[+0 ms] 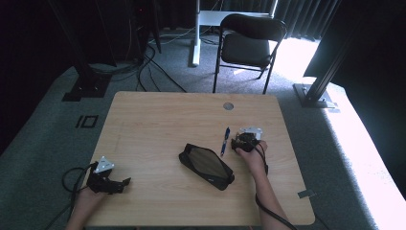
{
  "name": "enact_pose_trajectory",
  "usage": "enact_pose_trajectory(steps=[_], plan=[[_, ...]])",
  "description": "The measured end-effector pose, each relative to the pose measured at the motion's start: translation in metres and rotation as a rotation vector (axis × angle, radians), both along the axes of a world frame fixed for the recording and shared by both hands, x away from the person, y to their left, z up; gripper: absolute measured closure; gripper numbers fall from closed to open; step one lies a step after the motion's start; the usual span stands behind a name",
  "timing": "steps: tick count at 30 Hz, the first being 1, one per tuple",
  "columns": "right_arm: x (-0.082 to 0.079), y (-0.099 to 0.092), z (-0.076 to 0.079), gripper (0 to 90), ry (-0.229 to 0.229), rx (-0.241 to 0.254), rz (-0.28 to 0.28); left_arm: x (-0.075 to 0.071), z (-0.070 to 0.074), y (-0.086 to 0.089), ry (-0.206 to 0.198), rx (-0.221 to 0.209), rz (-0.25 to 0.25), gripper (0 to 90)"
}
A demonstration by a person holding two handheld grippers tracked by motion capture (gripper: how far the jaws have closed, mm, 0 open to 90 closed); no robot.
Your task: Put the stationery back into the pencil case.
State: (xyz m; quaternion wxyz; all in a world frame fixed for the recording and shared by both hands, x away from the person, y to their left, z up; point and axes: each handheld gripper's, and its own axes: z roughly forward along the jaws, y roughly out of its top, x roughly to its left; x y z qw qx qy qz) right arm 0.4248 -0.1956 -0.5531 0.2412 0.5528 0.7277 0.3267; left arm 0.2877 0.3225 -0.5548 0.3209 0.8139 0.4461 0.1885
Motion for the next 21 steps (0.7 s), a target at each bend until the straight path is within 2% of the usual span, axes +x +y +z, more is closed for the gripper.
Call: enact_pose_trajectory(steps=[4, 8, 10, 21], plan=[[-0.002, 0.001, 0.0, 49.7, -0.011, 0.005, 0.0, 0.0, 0.0, 0.0, 0.0, 0.0, 0.0, 0.6], [-0.002, -0.001, 0.002, 51.0, 0.006, 0.027, -0.008, 0.0, 0.0, 0.0, 0.0, 0.0, 0.0, 0.6], [-0.003, -0.003, 0.004, 51.2, 0.0, 0.032, -0.009, 0.0, 0.0, 0.0, 0.0, 0.0, -0.001, 0.6], [-0.012, -0.009, 0.028, 51.4, -0.027, 0.055, 0.021, 0.0, 0.0, 0.0, 0.0, 0.0, 0.0, 0.7]])
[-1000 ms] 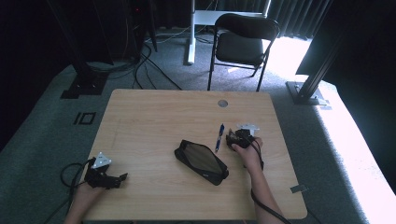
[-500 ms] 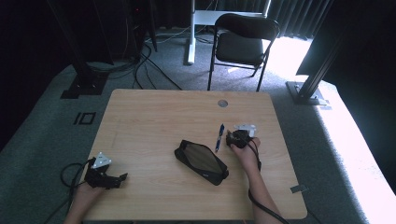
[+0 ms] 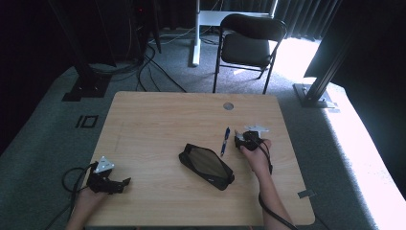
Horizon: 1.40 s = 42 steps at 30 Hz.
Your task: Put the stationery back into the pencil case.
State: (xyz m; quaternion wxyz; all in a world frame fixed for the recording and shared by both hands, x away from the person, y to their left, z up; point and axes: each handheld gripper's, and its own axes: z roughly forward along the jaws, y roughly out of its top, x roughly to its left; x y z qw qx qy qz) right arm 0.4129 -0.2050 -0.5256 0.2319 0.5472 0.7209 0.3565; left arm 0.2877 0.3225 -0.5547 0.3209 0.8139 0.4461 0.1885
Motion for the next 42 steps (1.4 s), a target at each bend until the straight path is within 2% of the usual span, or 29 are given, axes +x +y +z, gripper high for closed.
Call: enact_pose_trajectory(steps=[11, 16, 22, 26, 29, 34, 38, 40, 42], plan=[[-0.013, -0.003, 0.027, 51.5, -0.044, 0.016, 0.035, 0.0, 0.0, 0.0, 0.0, 0.0, 0.0, 0.6], [-0.022, 0.0, 0.038, 51.6, -0.064, 0.034, 0.068, 0.0, 0.0, 0.0, 0.0, 0.0, 0.0, 0.6], [-0.037, 0.012, 0.054, 51.6, -0.09, 0.045, 0.139, 0.0, 0.0, 0.0, 0.0, 0.0, 0.0, 0.7], [-0.048, 0.023, 0.064, 51.6, -0.083, 0.049, 0.204, 0.0, 0.0, 0.0, 0.0, 0.0, 0.0, 0.6], [-0.054, 0.03, 0.068, 51.6, -0.088, 0.045, 0.225, 0.0, 0.0, 0.0, 0.0, 0.0, 0.0, 0.6], [-0.062, 0.041, 0.072, 51.6, -0.095, 0.05, 0.283, 0.0, 0.0, 0.0, 0.0, 0.0, 0.0, 0.7], [-0.067, 0.051, 0.072, 51.6, -0.08, 0.031, 0.327, 0.0, 0.0, 0.0, 0.0, 0.0, 0.0, 0.7], [-0.07, 0.055, 0.073, 51.7, -0.075, 0.048, 0.352, 0.0, 0.0, 0.0, 0.0, 0.0, 0.0, 0.6], [-0.072, 0.06, 0.073, 51.6, -0.081, 0.043, 0.37, 0.0, 0.0, 0.0, 0.0, 0.0, 0.0, 0.6]])
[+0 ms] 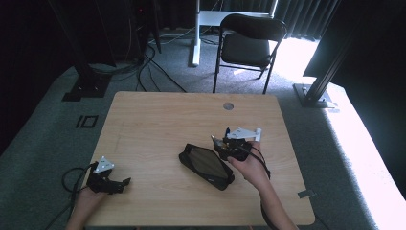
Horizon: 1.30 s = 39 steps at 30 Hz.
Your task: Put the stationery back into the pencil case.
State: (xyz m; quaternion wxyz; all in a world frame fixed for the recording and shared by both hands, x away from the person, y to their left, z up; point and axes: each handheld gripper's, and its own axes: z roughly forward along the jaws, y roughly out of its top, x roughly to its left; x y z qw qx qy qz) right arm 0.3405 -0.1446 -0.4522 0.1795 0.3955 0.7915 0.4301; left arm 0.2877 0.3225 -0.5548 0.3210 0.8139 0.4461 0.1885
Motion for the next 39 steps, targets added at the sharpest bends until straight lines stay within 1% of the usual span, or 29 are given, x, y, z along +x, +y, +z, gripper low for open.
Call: enact_pose_trajectory(steps=[1, 2, 3, 4, 5, 6, 9, 11, 13, 14, 15, 17, 18, 19, 21, 23, 24, 25, 27, 28, 29, 31, 34, 35, 36, 39], plan=[[-0.001, 0.003, 0.0, 51.7, 0.008, -0.002, 0.02, 0.0, 0.0, 0.0, 0.0, 0.001, 0.0, 0.6], [-0.003, 0.005, 0.0, 51.7, 0.003, -0.002, 0.026, 0.0, 0.0, 0.0, 0.0, 0.0, 0.0, 0.7], [-0.004, 0.008, 0.0, 51.7, 0.001, -0.026, 0.037, 0.0, 0.0, 0.0, 0.0, 0.001, 0.0, 0.6], [-0.005, 0.011, 0.0, 51.7, 0.008, -0.038, 0.045, 0.0, 0.0, 0.0, 0.0, 0.0, 0.0, 0.6], [-0.006, 0.012, 0.0, 51.7, 0.012, -0.027, 0.048, 0.0, 0.0, 0.0, 0.0, 0.001, 0.0, 0.6], [-0.006, 0.015, 0.0, 51.7, 0.025, -0.023, 0.065, 0.0, 0.0, 0.0, 0.0, 0.001, 0.0, 0.6], [-0.006, 0.02, -0.001, 51.7, 0.025, -0.043, 0.074, 0.0, 0.0, 0.0, 0.001, 0.002, -0.001, 0.6], [-0.006, 0.023, -0.001, 51.7, 0.033, -0.03, 0.09, 0.0, 0.0, 0.0, 0.001, 0.002, -0.001, 0.6], [-0.006, 0.027, -0.003, 51.7, 0.021, -0.043, 0.107, 0.0, 0.0, 0.0, 0.0, 0.0, 0.0, 0.6], [-0.006, 0.028, -0.003, 51.7, 0.028, -0.046, 0.122, 0.0, 0.0, 0.0, 0.0, 0.0, 0.0, 0.6], [-0.006, 0.03, -0.004, 51.7, 0.032, -0.04, 0.127, 0.0, 0.0, 0.0, 0.0, 0.0, 0.0, 0.6], [-0.006, 0.034, -0.006, 51.7, 0.039, -0.064, 0.146, 0.0, 0.0, 0.0, 0.0, 0.0, 0.0, 0.6], [-0.006, 0.036, -0.008, 51.7, 0.041, -0.061, 0.147, 0.0, 0.0, 0.0, 0.0, 0.0, 0.0, 0.6], [-0.005, 0.037, -0.009, 51.7, 0.049, -0.072, 0.16, 0.0, 0.0, 0.0, 0.0, 0.0, 0.0, 0.6], [-0.005, 0.04, -0.012, 51.7, 0.053, -0.089, 0.167, 0.0, 0.0, 0.0, 0.0, 0.0, 0.0, 0.7], [-0.004, 0.044, -0.014, 51.7, 0.066, -0.111, 0.179, 0.0, 0.0, 0.0, 0.0, 0.0, 0.0, 0.6], [-0.004, 0.045, -0.015, 51.7, 0.068, -0.112, 0.182, 0.0, 0.0, 0.0, 0.0, 0.001, 0.0, 0.6], [-0.004, 0.047, -0.017, 51.7, 0.083, -0.125, 0.197, 0.0, 0.0, 0.0, 0.0, 0.0, 0.0, 0.6], [-0.003, 0.049, -0.018, 51.7, 0.085, -0.127, 0.201, 0.0, 0.0, 0.0, 0.0, 0.0, 0.0, 0.6], [-0.002, 0.05, -0.02, 51.7, 0.094, -0.142, 0.203, 0.0, 0.0, 0.0, 0.0, 0.0, 0.0, 0.6], [-0.002, 0.051, -0.021, 51.7, 0.096, -0.142, 0.202, 0.0, 0.0, 0.0, 0.0, 0.0, 0.0, 0.6], [0.0, 0.053, -0.023, 51.7, 0.106, -0.159, 0.21, 0.0, 0.0, 0.0, 0.0, 0.001, -0.001, 0.7], [0.002, 0.055, -0.028, 51.7, 0.13, -0.179, 0.208, 0.0, 0.0, 0.0, 0.0, 0.0, 0.0, 0.7], [0.002, 0.055, -0.028, 51.7, 0.13, -0.179, 0.208, 0.0, 0.0, 0.0, 0.0, 0.0, 0.0, 0.6], [0.004, 0.057, -0.031, 51.6, 0.133, -0.202, 0.21, 0.0, 0.0, 0.0, 0.0, 0.0, 0.0, 0.6], [0.005, 0.059, -0.034, 51.7, 0.143, -0.215, 0.213, 0.0, 0.0, 0.0, 0.0, 0.0, 0.0, 0.7]])
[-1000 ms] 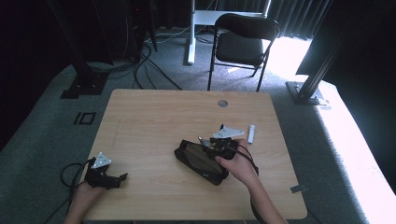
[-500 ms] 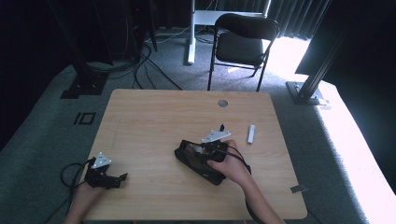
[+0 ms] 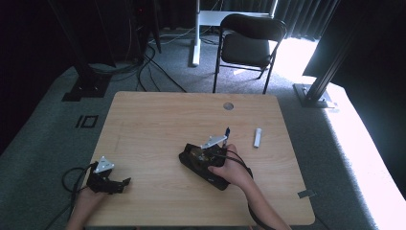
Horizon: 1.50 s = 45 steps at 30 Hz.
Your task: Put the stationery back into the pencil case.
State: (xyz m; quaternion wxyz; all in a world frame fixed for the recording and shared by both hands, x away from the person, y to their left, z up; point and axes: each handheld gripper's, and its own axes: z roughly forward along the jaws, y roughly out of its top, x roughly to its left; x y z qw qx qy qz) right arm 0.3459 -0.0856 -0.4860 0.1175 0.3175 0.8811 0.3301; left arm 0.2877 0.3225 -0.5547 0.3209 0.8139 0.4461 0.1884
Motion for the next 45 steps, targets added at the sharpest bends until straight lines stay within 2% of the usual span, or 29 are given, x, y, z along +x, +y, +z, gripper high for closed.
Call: enact_pose_trajectory(steps=[6, 24, 31, 40, 45], plan=[[0.003, 0.006, -0.003, 51.6, 0.019, -0.021, 0.006, 0.0, 0.0, 0.0, 0.0, -0.001, 0.0, 0.6], [0.007, 0.017, -0.011, 51.6, 0.025, -0.119, 0.027, 0.0, 0.0, 0.0, 0.0, 0.0, 0.0, 0.6], [0.008, 0.016, -0.012, 51.2, 0.04, -0.134, 0.035, 0.0, 0.0, 0.0, 0.0, 0.0, 0.0, 0.7], [0.003, 0.012, -0.007, 47.1, 0.036, -0.097, 0.063, 0.0, 0.0, 0.0, 0.0, 0.0, 0.0, 0.6], [0.0, -0.002, 0.014, 47.2, -0.002, 0.021, 0.048, 0.0, 0.0, 0.0, 0.0, 0.001, 0.0, 0.7]])
